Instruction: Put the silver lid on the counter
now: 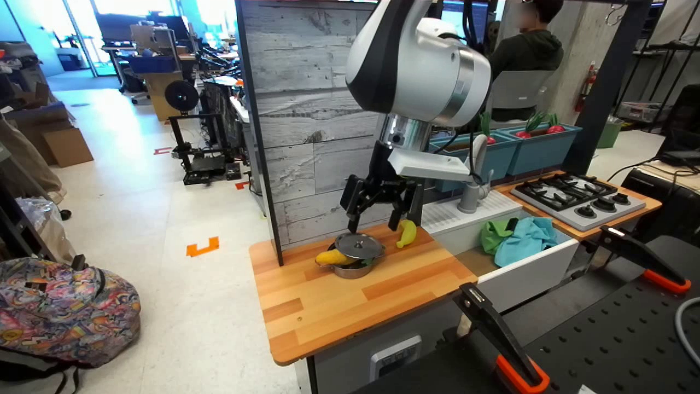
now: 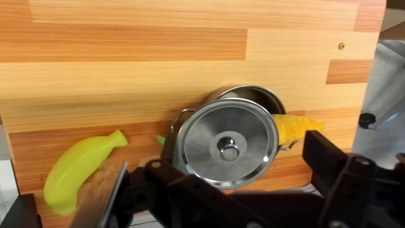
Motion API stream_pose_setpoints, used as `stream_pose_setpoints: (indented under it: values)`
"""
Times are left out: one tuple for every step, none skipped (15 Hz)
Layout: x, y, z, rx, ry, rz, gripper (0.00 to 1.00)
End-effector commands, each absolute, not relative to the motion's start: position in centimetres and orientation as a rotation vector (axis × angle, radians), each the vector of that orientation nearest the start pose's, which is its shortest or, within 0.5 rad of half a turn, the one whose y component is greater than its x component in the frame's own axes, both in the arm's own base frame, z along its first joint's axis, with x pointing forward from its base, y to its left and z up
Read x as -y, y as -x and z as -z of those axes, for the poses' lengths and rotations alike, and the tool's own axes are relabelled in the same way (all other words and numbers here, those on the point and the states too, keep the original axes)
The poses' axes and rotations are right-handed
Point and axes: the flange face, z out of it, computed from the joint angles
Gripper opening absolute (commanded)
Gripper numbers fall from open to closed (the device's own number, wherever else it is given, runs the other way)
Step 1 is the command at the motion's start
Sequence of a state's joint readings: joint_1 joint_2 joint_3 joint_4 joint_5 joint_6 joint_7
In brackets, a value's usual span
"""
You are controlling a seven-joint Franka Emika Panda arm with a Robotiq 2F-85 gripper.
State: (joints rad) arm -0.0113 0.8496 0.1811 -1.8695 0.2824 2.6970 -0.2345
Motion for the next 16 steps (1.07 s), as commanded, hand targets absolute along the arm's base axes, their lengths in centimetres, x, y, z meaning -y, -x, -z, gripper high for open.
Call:
stream_pose_setpoints:
  values:
    - [-10.3, -62.1, -4.5, 0.143, 2.876, -0.014, 1.00]
    - [-10.5, -62.2, -4.1, 0.152, 2.878, -0.017, 1.00]
    - [-10.7, -62.4, -3.7, 0.157, 2.877, -0.020, 1.00]
    - [-10.9, -62.6, -3.4, 0.161, 2.876, -0.022, 1.00]
    - [-11.0, -62.7, -3.1, 0.167, 2.876, -0.022, 1.00]
    - [-11.1, -62.9, -2.8, 0.175, 2.871, -0.020, 1.00]
    - [-11.2, -63.1, -2.6, 0.188, 2.870, -0.015, 0.80]
    - [-11.3, -63.2, -2.5, 0.201, 2.871, -0.012, 0.73]
    - [-11.4, -63.3, -2.3, 0.205, 2.869, -0.008, 0.63]
    - [-11.4, -63.4, -2.3, 0.207, 2.868, -0.005, 0.54]
    - [-11.5, -63.5, -2.2, 0.210, 2.868, -0.004, 0.42]
    - [-11.5, -63.6, -2.2, 0.215, 2.868, -0.001, 0.34]
    - [-11.5, -63.7, -2.2, 0.218, 2.867, 0.002, 0.24]
    - [-11.5, -63.7, -2.2, 0.220, 2.867, 0.005, 0.16]
    - [-11.5, -63.8, -2.3, 0.222, 2.867, 0.008, 0.05]
    - [-11.5, -63.8, -2.6, 0.225, 2.865, 0.008, 0.00]
